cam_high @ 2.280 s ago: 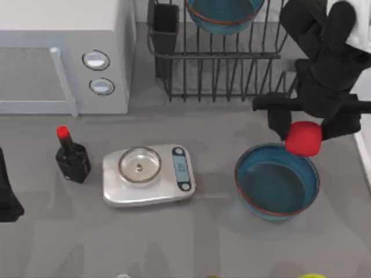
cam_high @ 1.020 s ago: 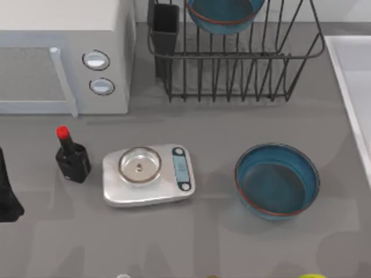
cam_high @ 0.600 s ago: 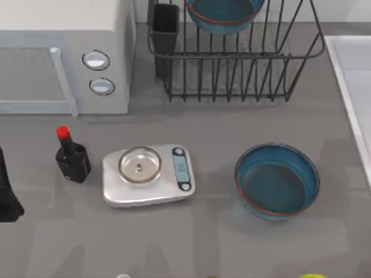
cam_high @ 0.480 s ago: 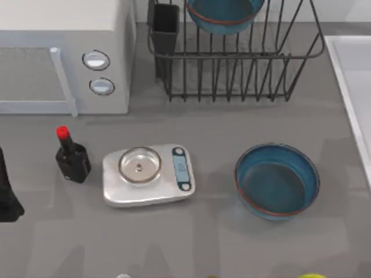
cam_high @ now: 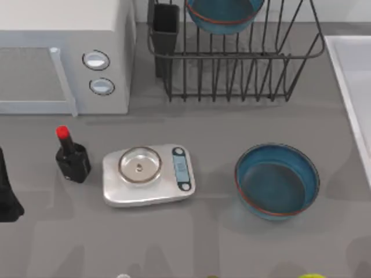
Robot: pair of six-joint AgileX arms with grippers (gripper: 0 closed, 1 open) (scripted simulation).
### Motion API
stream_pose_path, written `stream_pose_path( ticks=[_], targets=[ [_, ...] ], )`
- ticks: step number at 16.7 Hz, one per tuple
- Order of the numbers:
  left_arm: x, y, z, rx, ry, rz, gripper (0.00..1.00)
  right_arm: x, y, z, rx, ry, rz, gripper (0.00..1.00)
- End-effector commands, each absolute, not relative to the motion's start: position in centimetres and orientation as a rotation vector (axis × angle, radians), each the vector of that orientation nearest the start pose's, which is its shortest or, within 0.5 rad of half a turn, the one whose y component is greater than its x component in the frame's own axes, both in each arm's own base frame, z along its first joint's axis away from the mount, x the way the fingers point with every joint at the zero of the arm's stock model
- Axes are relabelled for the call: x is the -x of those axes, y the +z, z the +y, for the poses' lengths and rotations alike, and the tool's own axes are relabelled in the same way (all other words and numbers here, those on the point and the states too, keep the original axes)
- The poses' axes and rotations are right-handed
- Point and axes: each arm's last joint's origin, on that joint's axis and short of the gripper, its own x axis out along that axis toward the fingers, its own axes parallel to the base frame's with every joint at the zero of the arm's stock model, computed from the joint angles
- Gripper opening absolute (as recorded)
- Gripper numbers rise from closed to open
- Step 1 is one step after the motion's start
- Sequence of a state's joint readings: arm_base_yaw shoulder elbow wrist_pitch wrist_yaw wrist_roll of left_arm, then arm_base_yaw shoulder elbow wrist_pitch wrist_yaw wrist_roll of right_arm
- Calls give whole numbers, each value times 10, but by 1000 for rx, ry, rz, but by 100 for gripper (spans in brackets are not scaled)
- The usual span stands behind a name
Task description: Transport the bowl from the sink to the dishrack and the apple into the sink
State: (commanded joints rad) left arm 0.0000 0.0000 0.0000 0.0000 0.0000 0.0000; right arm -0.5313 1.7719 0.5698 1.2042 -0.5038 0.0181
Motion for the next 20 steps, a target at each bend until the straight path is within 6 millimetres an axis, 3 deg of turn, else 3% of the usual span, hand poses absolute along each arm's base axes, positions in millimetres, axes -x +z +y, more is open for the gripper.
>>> stream_pose_path(
  ticks=[7, 10, 14, 20],
  targets=[
    [-106, 160, -1, 0, 0, 0, 100, -272, 73, -140, 3, -9, -6, 0],
    [-106, 160, -1, 0, 0, 0, 100, -267, 60, -137, 0, -10, 0, 0],
    [-106, 160, -1, 0, 0, 0, 100, -267, 59, -136, 0, -10, 0, 0],
    [-106, 160, -1, 0, 0, 0, 100, -267, 59, -136, 0, -10, 0, 45]
  ],
)
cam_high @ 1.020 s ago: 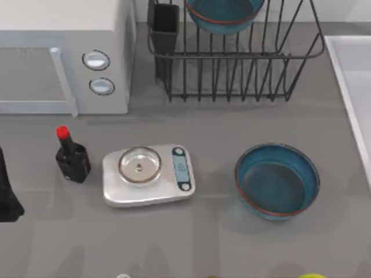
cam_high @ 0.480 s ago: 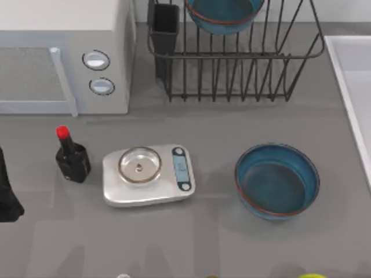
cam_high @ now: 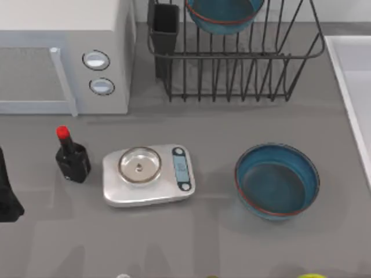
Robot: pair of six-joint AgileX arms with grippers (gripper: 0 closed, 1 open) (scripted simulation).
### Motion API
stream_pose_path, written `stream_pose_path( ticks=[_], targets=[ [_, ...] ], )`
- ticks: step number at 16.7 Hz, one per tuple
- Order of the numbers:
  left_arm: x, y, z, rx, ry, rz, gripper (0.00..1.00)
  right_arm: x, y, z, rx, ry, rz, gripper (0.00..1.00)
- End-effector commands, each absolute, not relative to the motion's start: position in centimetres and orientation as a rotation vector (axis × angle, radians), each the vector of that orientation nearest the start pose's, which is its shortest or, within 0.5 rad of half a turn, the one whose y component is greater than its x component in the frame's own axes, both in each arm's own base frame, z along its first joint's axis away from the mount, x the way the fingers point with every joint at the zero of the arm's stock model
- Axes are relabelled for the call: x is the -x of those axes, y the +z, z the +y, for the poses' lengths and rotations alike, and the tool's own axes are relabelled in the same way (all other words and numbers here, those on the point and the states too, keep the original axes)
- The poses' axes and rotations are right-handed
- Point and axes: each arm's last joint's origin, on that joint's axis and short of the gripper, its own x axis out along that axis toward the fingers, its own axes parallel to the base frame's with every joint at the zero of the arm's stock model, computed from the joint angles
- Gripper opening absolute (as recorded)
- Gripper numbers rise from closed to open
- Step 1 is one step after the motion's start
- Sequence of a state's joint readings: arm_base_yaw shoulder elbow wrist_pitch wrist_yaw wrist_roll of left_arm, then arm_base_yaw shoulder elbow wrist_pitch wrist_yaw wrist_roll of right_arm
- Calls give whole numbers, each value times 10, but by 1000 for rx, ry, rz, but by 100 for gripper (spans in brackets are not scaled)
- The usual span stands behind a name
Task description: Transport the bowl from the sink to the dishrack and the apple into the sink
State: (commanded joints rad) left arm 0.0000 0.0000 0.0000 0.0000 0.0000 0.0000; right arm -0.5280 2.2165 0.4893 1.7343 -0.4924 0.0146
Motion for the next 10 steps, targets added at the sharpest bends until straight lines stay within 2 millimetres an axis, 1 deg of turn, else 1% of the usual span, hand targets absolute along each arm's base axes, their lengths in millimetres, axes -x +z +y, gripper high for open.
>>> stream_pose_path(
  ticks=[7, 8, 10],
  targets=[
    [-106, 160, -1, 0, 0, 0, 100, -267, 59, -136, 0, -10, 0, 98],
    [-106, 160, -1, 0, 0, 0, 100, -267, 59, -136, 0, -10, 0, 100],
    [-106, 160, -1, 0, 0, 0, 100, -267, 59, -136, 0, -10, 0, 100]
  ],
)
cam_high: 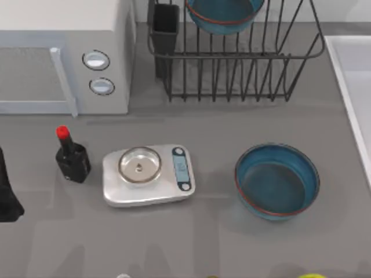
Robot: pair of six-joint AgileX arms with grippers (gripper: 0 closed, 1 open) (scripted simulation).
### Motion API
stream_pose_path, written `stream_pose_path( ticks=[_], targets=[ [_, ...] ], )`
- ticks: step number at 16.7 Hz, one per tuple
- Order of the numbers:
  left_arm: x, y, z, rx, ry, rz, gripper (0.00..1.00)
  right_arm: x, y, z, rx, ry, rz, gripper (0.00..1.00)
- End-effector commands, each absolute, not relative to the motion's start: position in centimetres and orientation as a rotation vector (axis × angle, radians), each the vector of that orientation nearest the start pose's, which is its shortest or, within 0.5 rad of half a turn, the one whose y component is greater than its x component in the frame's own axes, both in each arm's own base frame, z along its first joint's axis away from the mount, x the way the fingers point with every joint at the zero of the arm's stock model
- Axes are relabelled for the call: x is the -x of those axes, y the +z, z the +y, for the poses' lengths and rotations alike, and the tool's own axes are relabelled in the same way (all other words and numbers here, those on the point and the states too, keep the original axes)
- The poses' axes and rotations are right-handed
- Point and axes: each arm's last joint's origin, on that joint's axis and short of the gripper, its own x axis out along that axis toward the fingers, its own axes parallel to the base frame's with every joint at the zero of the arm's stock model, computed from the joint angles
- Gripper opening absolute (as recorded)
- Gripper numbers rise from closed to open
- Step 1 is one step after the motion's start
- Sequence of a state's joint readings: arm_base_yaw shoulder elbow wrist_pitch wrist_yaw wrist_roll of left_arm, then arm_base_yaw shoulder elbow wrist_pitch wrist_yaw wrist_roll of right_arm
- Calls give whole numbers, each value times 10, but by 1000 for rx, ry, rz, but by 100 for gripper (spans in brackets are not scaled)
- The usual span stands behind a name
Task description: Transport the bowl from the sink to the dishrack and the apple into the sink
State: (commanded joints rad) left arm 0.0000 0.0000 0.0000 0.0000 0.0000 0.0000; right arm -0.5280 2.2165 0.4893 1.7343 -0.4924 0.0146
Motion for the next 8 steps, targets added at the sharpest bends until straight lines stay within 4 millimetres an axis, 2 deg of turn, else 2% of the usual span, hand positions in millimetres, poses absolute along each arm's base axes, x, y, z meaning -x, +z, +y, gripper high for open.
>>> stream_pose_path(
  ticks=[8],
  targets=[
    [-106, 160, -1, 0, 0, 0, 100, -267, 60, -136, 0, -11, 0, 100]
  ],
)
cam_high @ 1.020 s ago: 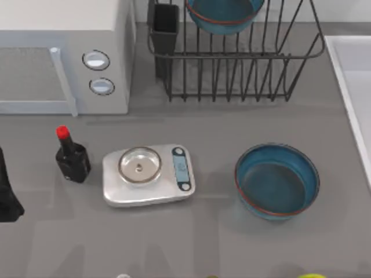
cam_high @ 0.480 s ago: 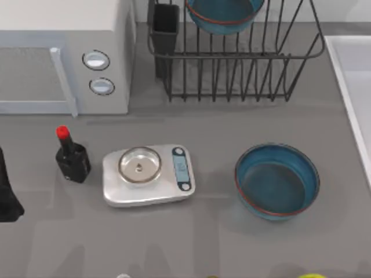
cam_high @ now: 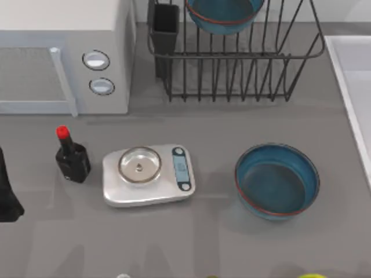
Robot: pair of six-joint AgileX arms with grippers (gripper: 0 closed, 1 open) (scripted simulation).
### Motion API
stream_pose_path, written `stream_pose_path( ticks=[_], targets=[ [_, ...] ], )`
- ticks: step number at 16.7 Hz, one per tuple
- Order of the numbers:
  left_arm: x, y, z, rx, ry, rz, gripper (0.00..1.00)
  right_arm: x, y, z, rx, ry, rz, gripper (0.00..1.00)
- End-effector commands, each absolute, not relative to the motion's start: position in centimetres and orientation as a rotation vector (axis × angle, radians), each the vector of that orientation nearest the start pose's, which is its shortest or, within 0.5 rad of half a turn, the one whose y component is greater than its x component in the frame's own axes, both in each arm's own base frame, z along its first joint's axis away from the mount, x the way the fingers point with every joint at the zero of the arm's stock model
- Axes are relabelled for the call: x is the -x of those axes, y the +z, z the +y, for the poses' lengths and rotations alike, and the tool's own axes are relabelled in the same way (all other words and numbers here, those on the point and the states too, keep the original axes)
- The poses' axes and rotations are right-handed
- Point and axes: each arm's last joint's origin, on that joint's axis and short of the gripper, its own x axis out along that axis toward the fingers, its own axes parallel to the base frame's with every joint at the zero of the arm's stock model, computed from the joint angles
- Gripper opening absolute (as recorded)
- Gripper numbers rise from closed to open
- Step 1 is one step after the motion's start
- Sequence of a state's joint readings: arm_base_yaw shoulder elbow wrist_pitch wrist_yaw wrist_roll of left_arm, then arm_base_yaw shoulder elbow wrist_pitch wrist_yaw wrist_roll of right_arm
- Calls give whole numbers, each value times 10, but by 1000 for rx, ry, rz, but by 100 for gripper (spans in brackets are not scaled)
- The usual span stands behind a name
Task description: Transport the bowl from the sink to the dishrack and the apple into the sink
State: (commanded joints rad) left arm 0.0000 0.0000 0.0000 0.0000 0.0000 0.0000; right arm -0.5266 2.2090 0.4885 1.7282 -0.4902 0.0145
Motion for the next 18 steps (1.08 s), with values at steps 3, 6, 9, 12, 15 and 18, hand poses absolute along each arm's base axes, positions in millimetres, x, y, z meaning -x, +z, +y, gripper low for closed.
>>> stream_pose_path(
  ticks=[3, 6, 9, 12, 15, 18],
  targets=[
    [-106, 160, -1, 0, 0, 0, 100, -268, 72, -133, 2, -17, 0, 100],
    [-106, 160, -1, 0, 0, 0, 100, -267, 94, -124, 4, -21, -2, 100],
    [-106, 160, -1, 0, 0, 0, 100, -262, 122, -109, 6, -23, -2, 100],
    [-106, 160, -1, 0, 0, 0, 100, -249, 151, -89, 7, -23, -2, 100],
    [-106, 160, -1, 0, 0, 0, 100, -227, 176, -66, 8, -21, -1, 100],
    [-106, 160, -1, 0, 0, 0, 100, -198, 191, -44, 7, -17, 0, 100]
  ],
)
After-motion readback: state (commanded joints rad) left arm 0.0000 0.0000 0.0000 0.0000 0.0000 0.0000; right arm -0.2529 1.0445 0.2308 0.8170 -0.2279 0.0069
